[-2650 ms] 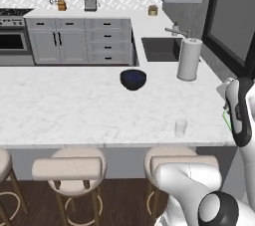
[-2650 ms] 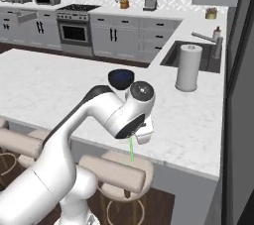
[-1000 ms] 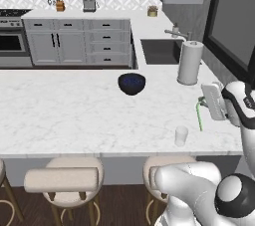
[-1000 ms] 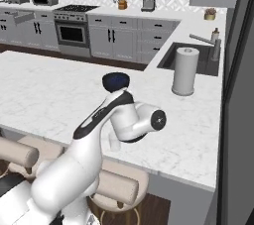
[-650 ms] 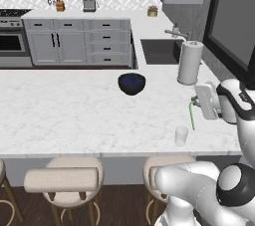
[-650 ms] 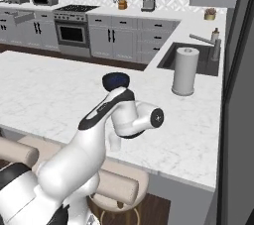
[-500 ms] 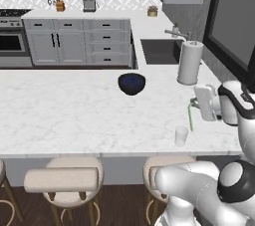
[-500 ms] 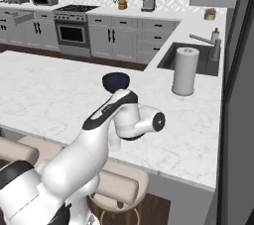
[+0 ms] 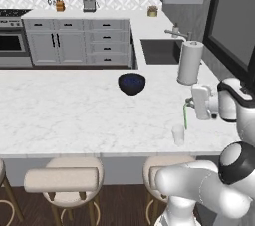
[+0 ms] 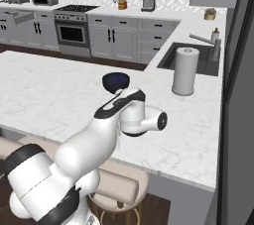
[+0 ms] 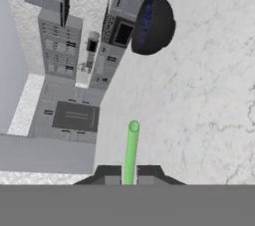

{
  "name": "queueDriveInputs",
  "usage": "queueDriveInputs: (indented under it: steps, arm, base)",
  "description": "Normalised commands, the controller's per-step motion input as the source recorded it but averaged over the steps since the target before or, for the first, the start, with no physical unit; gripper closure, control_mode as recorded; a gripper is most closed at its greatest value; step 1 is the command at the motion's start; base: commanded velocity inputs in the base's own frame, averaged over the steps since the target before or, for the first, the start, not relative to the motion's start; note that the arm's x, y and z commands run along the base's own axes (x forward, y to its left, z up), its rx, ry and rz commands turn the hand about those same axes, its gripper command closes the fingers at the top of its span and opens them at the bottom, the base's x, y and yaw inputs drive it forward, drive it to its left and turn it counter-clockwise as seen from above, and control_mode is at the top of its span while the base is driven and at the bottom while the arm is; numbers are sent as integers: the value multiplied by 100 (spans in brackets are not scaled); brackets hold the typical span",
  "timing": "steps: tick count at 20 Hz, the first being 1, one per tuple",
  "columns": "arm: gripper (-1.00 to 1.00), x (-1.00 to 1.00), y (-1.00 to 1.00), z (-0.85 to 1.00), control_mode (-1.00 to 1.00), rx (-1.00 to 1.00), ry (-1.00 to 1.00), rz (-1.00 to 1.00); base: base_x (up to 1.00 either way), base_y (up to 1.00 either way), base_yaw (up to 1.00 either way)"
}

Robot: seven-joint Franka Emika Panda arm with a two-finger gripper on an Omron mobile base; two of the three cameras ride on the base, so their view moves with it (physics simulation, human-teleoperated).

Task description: Take a straw from the drawer in front and place it inside the glass cup on the dining counter.

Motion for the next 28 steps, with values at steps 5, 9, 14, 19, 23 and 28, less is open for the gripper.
queueDriveInputs:
  steps: [5, 9, 14, 19, 23, 28]
  arm:
    - [100, -5, -48, 8, -100, 1, -13, 9]
    - [100, 0, -9, 37, -100, 0, -21, 0]
    - [100, -3, 32, 14, -100, 0, -4, 0]
    - [100, -13, 51, -2, -100, 0, 0, 0]
    - [100, -28, 18, 0, -100, 0, 0, -3]
    - [100, -11, 0, -7, -100, 0, 0, -1]
  base:
    - [0, 0, 0]
    - [0, 0, 0]
    - [0, 0, 0]
    - [0, 0, 0]
    - [0, 0, 0]
    - [0, 0, 0]
